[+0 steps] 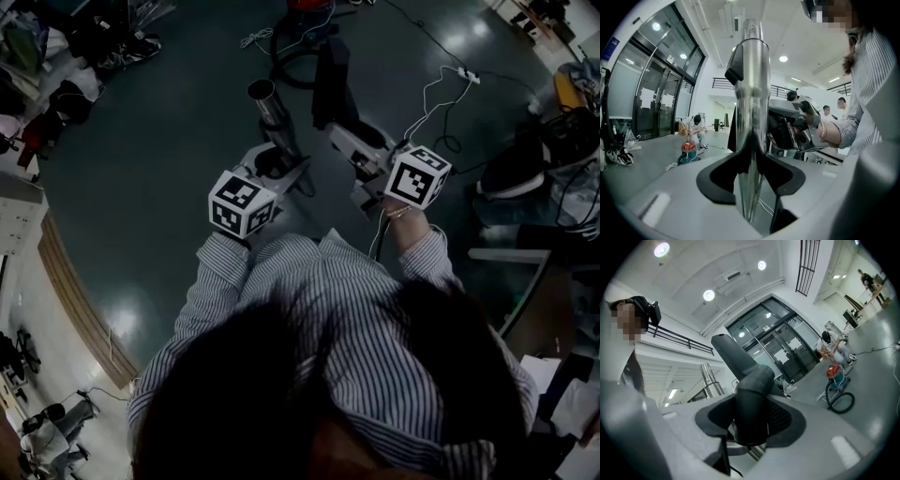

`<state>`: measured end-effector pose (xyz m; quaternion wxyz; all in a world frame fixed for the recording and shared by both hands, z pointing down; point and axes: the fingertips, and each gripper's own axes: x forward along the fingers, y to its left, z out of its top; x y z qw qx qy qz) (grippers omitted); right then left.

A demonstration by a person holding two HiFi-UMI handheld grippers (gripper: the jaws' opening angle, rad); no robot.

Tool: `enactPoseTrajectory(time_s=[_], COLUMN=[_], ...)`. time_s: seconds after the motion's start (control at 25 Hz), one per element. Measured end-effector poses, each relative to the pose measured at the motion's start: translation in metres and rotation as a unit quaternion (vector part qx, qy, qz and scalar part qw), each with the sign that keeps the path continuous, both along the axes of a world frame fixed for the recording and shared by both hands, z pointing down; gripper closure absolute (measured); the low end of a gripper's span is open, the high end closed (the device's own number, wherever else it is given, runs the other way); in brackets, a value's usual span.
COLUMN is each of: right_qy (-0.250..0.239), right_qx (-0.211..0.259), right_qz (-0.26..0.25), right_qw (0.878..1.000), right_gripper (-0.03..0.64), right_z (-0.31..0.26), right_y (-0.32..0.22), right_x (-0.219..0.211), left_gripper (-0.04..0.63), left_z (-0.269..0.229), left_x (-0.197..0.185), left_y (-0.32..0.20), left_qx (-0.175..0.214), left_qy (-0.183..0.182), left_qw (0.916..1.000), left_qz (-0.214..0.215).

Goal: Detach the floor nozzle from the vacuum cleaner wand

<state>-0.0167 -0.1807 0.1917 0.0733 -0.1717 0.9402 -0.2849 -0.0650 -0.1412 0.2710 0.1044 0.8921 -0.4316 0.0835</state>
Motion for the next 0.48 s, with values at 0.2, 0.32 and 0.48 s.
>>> enactPoseTrajectory(time_s=[0.2,0.32,0.48], right_qy=[-0.002,-0.001,0.0], right_qx=[-0.004,0.0,0.005], right_qz=[0.007,0.006,0.004], right_qw=[1.0,1.0,1.0], right_gripper=[0.433,0.433,0.433], right_z=[-0.002,-0.005,-0.003], right_y=[-0.003,-0.002,0.001], right_x=[0.001,-0.002,0.006], left_gripper=[0.416,0.416,0.416], left_z=[-0.005,-0.007,0.0], left_x=[0.0,0.0,0.012], left_y=[-0.002,-0.003,-0.001], left_qx=[0.001,-0.001,-0.002], left_qy=[0.001,0.0,-0.004], left_qw=[1.0,1.0,0.9999], left_qz=[0.005,0.005,0.013])
